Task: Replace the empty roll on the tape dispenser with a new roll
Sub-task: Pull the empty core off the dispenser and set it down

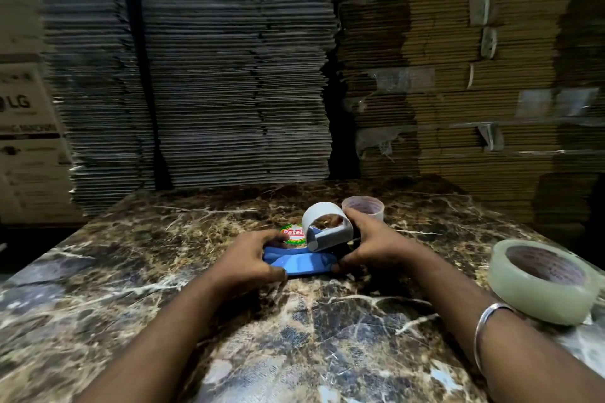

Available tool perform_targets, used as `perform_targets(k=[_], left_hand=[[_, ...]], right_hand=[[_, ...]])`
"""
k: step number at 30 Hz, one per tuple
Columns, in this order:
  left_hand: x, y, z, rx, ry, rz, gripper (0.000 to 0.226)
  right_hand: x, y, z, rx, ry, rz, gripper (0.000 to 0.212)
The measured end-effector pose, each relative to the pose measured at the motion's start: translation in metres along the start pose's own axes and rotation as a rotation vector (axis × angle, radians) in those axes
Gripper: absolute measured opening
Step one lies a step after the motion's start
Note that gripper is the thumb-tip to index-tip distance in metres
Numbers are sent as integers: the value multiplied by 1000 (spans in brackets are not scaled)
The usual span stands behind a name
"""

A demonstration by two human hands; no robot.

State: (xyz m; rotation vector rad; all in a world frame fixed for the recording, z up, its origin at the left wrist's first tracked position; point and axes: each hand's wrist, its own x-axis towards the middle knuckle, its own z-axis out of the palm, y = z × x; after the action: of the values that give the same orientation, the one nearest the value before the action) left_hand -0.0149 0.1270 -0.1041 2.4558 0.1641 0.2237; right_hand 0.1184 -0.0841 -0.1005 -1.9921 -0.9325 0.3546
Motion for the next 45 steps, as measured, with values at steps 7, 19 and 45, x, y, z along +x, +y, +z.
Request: perform_targets(k=[7, 19, 45], left_hand=[[-1, -4, 3, -70, 24, 17, 82], [-14, 41, 1, -339, 653, 221, 55], [32, 132, 124, -531, 446, 250, 32]], right_hand=[[-3, -2, -2, -59, -35, -7, 73], [-7, -19, -15, -56, 591, -143, 54], [-55, -17, -68, -265, 1045, 158, 12]])
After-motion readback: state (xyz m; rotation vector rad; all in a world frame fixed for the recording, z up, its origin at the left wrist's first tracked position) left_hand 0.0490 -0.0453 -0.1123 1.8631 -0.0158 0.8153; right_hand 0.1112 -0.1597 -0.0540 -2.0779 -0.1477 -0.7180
